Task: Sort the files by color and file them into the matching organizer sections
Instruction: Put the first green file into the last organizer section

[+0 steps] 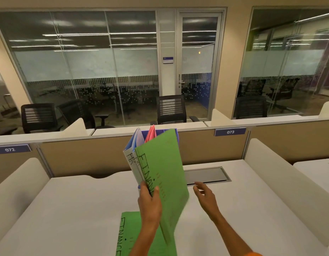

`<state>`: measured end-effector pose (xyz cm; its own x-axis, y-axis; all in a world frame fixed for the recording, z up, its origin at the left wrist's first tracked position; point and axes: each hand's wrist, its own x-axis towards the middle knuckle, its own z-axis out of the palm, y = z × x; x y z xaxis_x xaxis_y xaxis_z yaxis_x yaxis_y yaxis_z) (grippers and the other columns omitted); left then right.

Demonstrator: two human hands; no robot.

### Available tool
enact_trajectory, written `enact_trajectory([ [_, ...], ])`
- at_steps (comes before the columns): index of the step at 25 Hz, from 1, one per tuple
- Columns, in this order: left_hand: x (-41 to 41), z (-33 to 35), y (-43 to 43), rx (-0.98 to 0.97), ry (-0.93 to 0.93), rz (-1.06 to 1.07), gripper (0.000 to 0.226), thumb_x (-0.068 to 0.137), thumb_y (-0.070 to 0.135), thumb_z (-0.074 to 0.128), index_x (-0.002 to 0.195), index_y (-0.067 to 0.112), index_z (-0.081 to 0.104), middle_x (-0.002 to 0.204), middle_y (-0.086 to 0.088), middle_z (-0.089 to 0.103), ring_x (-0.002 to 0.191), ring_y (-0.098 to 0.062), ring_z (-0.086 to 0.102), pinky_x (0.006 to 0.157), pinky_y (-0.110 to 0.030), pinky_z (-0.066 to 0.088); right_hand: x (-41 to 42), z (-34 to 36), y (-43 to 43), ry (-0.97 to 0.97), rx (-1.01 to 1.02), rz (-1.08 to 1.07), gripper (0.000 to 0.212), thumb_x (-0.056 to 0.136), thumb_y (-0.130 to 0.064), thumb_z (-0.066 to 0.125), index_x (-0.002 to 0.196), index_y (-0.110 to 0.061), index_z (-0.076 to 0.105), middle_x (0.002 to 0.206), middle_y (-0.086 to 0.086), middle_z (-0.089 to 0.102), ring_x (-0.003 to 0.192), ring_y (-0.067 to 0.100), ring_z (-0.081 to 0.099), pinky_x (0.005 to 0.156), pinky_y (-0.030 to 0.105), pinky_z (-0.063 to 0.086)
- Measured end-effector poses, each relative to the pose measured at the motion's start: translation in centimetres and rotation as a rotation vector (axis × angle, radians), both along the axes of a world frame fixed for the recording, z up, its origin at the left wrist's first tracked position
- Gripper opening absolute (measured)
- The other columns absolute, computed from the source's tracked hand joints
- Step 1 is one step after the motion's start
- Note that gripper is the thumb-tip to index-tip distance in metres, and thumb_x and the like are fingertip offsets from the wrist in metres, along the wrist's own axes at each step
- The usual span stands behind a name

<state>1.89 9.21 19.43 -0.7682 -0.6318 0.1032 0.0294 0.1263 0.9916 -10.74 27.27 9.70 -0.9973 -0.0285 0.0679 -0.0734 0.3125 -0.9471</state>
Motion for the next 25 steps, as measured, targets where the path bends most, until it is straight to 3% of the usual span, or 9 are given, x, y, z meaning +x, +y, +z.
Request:
enact_trajectory([
  [3, -2.8, 2.9, 0.4, -0.053, 0.117, 0.094, 0.024, 0.098, 0.011, 0.051, 0.122, 0.016, 0.049, 0.118, -0.004, 0.065, 0.098, -0.024, 0.064, 0.074, -0.024, 0.051, -1.3, -0.1, -1.2, 0.082, 0.313, 0.097, 0.042, 0.093, -0.026, 0.063, 0.132, -0.012, 0.055, 0.135, 0.004, 0.058, 0.123, 0.023, 0.053, 0.103, 0.036, 0.042],
  [5, -4.9, 4.4, 0.7, -0.062, 0.196, 0.115, 0.027, 0.099, 0.008, 0.049, 0.125, 0.012, 0.046, 0.117, -0.007, 0.064, 0.097, -0.025, 0.065, 0.068, -0.016, 0.051, -1.6, -0.1, -2.3, 0.124, 0.473, 0.170, 0.048, 0.092, -0.031, 0.063, 0.136, -0.014, 0.050, 0.140, 0.002, 0.053, 0.127, 0.021, 0.049, 0.105, 0.033, 0.039],
  [9, -9.6, 5.8, 1.3, -0.100, 0.307, 0.175, 0.026, 0.098, 0.004, 0.047, 0.124, 0.008, 0.044, 0.117, -0.010, 0.061, 0.094, -0.018, 0.063, 0.061, -0.005, 0.050, -2.1, -0.9, -4.0, 0.199, 0.564, 0.262, 0.057, 0.089, -0.036, 0.065, 0.139, -0.017, 0.046, 0.145, 0.003, 0.047, 0.129, 0.019, 0.047, 0.107, 0.029, 0.037],
  [14, -14.6, 4.8, 1.5, -0.161, 0.322, 0.212, 0.017, 0.099, 0.007, 0.045, 0.116, 0.008, 0.043, 0.114, -0.010, 0.059, 0.099, -0.025, 0.062, 0.074, -0.037, 0.060, -3.8, -2.4, -4.6, 0.224, 0.634, 0.294, 0.061, 0.088, -0.040, 0.064, 0.142, -0.022, 0.041, 0.152, 0.002, 0.037, 0.135, 0.018, 0.041, 0.113, 0.031, 0.036],
  [18, -17.9, 2.9, 1.4, -0.199, 0.333, 0.212, 0.018, 0.099, 0.007, 0.044, 0.112, 0.019, 0.041, 0.105, -0.003, 0.057, 0.087, -0.017, 0.059, 0.066, -0.032, 0.055, -5.9, -3.9, -4.3, 0.259, 0.664, 0.310, 0.064, 0.089, -0.041, 0.062, 0.144, -0.022, 0.037, 0.153, 0.003, 0.033, 0.137, 0.017, 0.037, 0.113, 0.031, 0.037],
  [20, -19.4, 1.7, 1.4, -0.204, 0.336, 0.204, 0.019, 0.099, 0.006, 0.044, 0.108, 0.022, 0.039, 0.094, 0.006, 0.054, 0.077, -0.007, 0.055, 0.058, -0.025, 0.049, -6.9, -4.8, -4.4, 0.269, 0.701, 0.316, 0.067, 0.091, -0.043, 0.059, 0.148, -0.022, 0.031, 0.159, 0.003, 0.024, 0.143, 0.020, 0.028, 0.118, 0.032, 0.031],
  [22, -20.6, 0.5, 1.3, -0.209, 0.328, 0.196, 0.020, 0.100, 0.005, 0.043, 0.106, 0.023, 0.038, 0.091, 0.007, 0.052, 0.072, -0.008, 0.052, 0.056, -0.023, 0.046, -7.5, -5.6, -4.9, 0.271, 0.738, 0.332, 0.069, 0.093, -0.044, 0.055, 0.151, -0.022, 0.025, 0.163, 0.003, 0.013, 0.149, 0.023, 0.016, 0.121, 0.035, 0.022],
  [23, -21.2, -0.2, 1.3, -0.214, 0.325, 0.199, 0.021, 0.100, 0.006, 0.043, 0.105, 0.025, 0.038, 0.091, 0.005, 0.052, 0.073, -0.011, 0.053, 0.056, -0.023, 0.046, -7.7, -6.1, -5.1, 0.279, 0.739, 0.325, 0.070, 0.093, -0.044, 0.055, 0.152, -0.021, 0.025, 0.163, 0.005, 0.013, 0.149, 0.025, 0.015, 0.120, 0.037, 0.021],
  [25, -22.3, -1.8, 1.1, -0.227, 0.323, 0.200, 0.023, 0.100, 0.008, 0.043, 0.107, 0.030, 0.038, 0.095, 0.000, 0.055, 0.076, -0.014, 0.056, 0.058, -0.019, 0.047, -7.8, -7.0, -5.5, 0.346, 0.748, 0.289, 0.071, 0.086, -0.043, 0.066, 0.146, -0.017, 0.039, 0.157, 0.011, 0.031, 0.143, 0.031, 0.032, 0.114, 0.042, 0.034],
])
